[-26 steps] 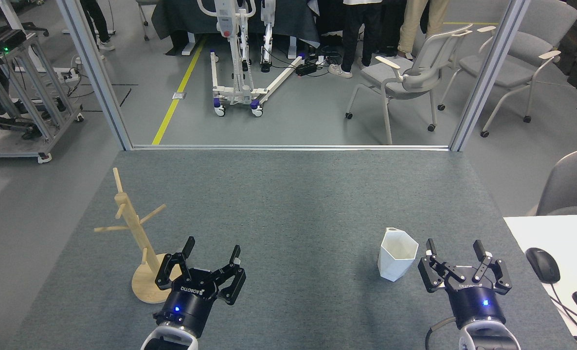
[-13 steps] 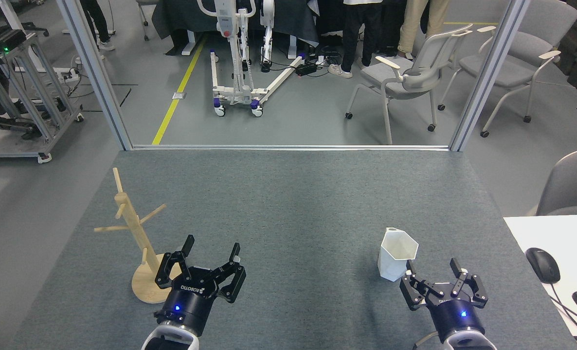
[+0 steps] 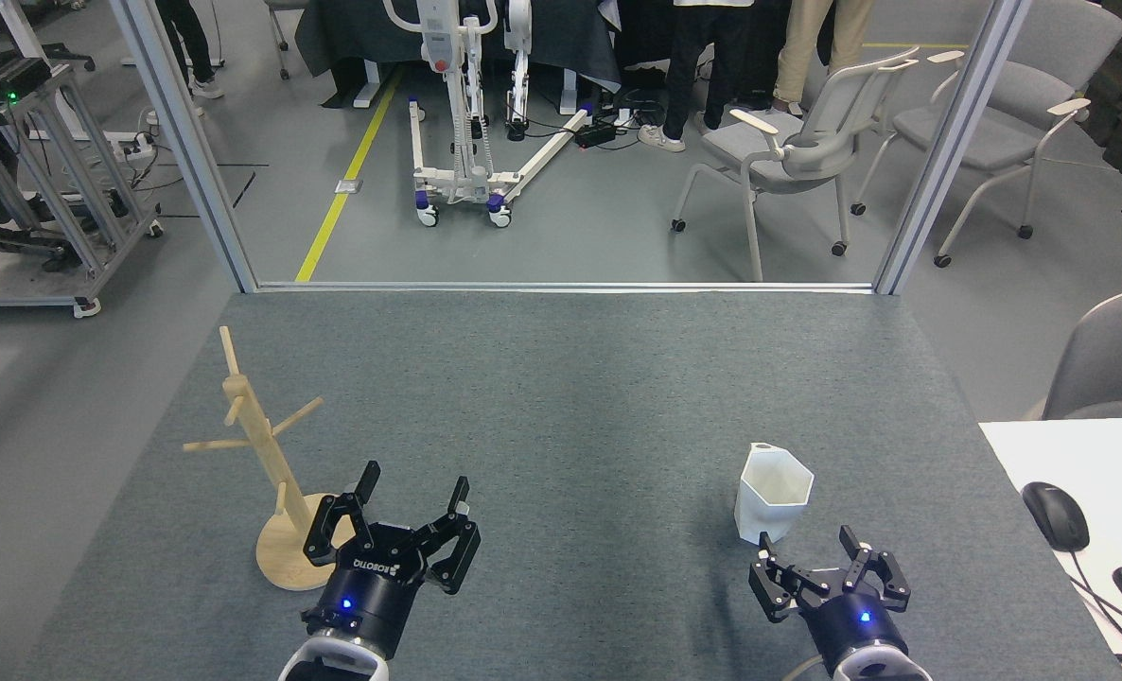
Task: Hang cup on storage rack
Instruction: 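Move the right gripper toward the white hexagonal cup and close on it, then lift the cup with the right gripper and carry it toward the center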
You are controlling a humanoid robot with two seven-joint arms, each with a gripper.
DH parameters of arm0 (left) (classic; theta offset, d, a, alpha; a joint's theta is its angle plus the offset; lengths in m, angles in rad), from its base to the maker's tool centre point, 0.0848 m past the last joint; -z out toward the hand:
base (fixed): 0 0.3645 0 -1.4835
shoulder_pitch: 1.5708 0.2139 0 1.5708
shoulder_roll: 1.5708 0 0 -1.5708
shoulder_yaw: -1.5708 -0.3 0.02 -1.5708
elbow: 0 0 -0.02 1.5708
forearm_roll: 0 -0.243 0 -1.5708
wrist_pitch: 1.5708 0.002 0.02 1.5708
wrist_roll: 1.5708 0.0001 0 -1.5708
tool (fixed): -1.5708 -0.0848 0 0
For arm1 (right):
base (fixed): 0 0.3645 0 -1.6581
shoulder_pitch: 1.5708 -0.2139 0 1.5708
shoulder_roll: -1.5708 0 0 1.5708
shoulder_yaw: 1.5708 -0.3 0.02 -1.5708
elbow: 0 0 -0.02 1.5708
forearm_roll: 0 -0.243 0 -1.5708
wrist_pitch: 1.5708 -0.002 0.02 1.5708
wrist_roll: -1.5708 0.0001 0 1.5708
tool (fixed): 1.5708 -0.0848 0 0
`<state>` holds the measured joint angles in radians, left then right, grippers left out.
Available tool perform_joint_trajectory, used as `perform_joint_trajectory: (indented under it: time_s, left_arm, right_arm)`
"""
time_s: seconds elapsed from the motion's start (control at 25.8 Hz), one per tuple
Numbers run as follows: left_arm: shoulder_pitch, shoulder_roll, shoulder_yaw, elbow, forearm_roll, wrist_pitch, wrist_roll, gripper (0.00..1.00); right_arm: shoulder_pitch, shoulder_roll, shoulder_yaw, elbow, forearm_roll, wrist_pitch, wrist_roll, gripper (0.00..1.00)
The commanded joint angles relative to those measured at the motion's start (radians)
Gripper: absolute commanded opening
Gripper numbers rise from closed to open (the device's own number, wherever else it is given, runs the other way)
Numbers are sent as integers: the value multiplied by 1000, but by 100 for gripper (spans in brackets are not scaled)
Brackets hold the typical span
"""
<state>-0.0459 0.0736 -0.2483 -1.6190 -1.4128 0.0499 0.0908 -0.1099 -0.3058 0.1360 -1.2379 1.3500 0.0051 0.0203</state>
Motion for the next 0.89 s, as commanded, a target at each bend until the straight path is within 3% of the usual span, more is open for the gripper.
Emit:
perform_joint_trajectory:
  time_s: [0.0, 0.43, 0.5, 0.54, 0.62, 0.7, 0.74, 0.85]
  left_arm:
    - [8, 0, 0, 1, 0, 1, 0, 100]
    - [29, -18, -2, -12, 0, 1, 0, 100]
    - [27, -20, -2, -10, 0, 1, 0, 100]
    - [27, -20, 0, -10, 0, 2, 0, 100]
    - [27, -21, 0, -9, 0, 5, 0, 100]
    - [27, -21, 0, -10, 0, 7, 0, 100]
    - [29, -21, 0, -10, 0, 7, 0, 100]
    - [27, -21, 0, -10, 0, 7, 0, 100]
  right_arm:
    - [-70, 7, 43, 78, -2, -4, 0, 99]
    - [-255, 8, 80, 293, -6, -16, 1, 99]
    - [-303, 7, 97, 337, -41, -31, 1, 96]
    - [-327, 5, 106, 359, -64, -34, 1, 84]
    - [-372, -4, 131, 393, -83, -36, 0, 46]
    - [-409, -9, 145, 399, -84, -36, 0, 14]
    - [-419, -10, 143, 397, -84, -34, -2, 4]
    - [-453, -12, 139, 357, -86, -31, -16, 0]
